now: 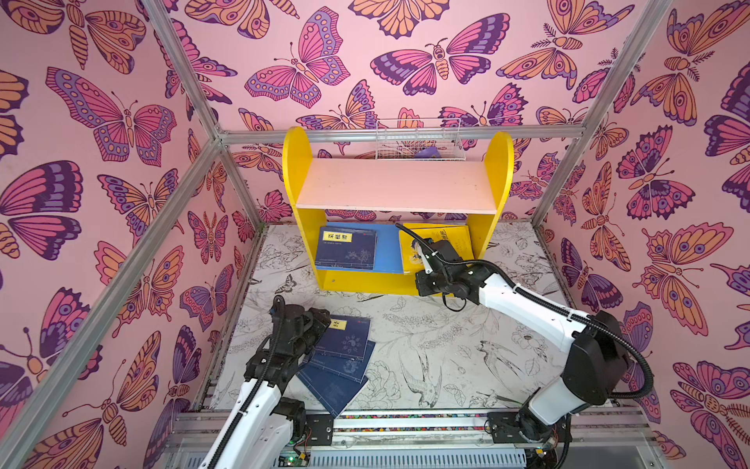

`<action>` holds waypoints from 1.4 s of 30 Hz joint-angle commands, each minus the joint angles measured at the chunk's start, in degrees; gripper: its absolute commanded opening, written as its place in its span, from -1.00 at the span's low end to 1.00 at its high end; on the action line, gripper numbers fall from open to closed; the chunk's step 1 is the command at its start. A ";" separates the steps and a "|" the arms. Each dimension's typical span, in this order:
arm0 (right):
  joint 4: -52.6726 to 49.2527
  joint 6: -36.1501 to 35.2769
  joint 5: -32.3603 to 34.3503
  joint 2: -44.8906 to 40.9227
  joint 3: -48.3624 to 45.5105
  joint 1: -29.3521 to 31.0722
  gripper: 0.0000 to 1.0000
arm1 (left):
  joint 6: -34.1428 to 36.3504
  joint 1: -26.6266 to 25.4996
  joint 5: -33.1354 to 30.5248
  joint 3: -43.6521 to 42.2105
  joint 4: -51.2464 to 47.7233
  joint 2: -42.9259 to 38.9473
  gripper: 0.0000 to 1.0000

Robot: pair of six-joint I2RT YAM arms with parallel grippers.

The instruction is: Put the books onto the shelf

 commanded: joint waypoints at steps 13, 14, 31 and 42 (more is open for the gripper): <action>-0.70 -3.99 3.89 -0.19 4.78 -5.86 -0.57 | -1.27 -0.13 -1.15 -0.79 -0.27 -2.24 0.17; -0.71 -4.14 4.06 -0.34 4.60 -6.11 -0.57 | -1.27 -0.18 -1.19 -0.79 -0.36 -2.24 0.17; 4.17 -6.24 -2.72 -8.96 -4.26 -1.51 -0.57 | 2.42 -0.15 -1.11 -0.52 -2.82 -0.27 0.19; 18.12 -3.87 -23.28 5.84 -10.94 15.91 0.02 | 8.13 2.54 -9.57 -0.48 -8.40 6.28 0.20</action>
